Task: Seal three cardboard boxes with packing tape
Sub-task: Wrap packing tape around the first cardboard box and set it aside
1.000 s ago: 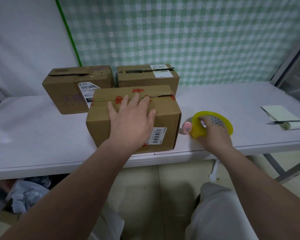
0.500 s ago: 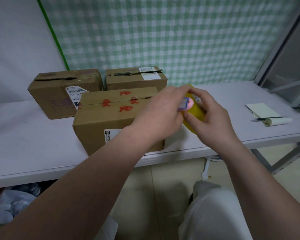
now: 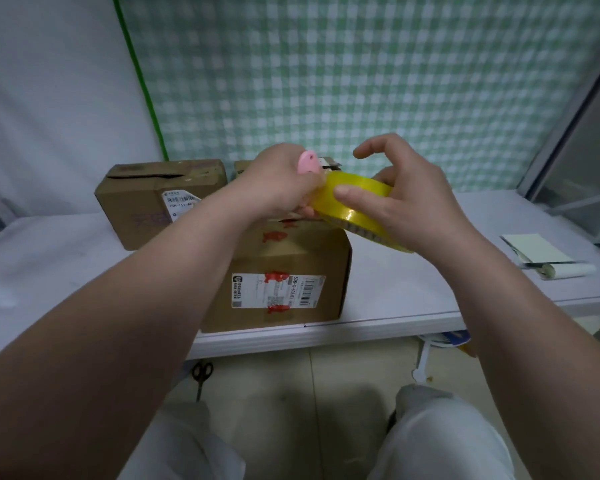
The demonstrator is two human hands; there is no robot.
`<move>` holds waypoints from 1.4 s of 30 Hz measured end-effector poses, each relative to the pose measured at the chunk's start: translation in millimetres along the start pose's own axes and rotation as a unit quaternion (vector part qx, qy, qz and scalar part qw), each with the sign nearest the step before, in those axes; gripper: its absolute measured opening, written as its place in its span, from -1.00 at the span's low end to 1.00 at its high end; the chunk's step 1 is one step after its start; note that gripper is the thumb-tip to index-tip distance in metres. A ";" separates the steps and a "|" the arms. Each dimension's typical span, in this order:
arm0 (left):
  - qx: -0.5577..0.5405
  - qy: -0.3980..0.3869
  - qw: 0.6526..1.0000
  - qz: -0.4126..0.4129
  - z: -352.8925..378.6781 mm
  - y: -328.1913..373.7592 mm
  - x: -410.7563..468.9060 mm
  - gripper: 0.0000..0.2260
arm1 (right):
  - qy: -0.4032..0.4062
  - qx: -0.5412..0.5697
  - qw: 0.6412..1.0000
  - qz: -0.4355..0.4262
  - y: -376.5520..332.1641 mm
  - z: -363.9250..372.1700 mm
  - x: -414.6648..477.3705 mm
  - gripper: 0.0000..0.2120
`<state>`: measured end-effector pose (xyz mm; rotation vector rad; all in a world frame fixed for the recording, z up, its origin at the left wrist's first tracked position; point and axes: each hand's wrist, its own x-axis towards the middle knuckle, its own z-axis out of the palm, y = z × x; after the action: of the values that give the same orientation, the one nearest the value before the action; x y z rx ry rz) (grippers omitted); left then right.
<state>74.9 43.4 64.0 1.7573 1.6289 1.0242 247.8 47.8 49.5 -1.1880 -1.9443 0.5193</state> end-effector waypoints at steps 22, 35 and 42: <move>-0.365 0.105 0.902 -0.205 -44.5 -37.5 6.2 -0.87 | 0.074 0.174 0.982 0.015 11.8 46.1 47.8 -0.50; -0.270 0.135 0.921 -0.245 -110.9 -107.2 -17.3 -0.74 | -0.033 -0.304 0.938 -0.160 -44.7 55.3 87.4 -0.44; -0.293 0.158 0.898 -0.286 -110.2 -143.9 -22.2 -0.96 | -0.045 -0.403 0.877 -0.257 -64.8 74.6 99.1 -0.42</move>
<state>-98.3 28.3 7.9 0.6807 1.6335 1.3522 127.4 107.6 88.5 -1.0283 -2.5293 -0.5912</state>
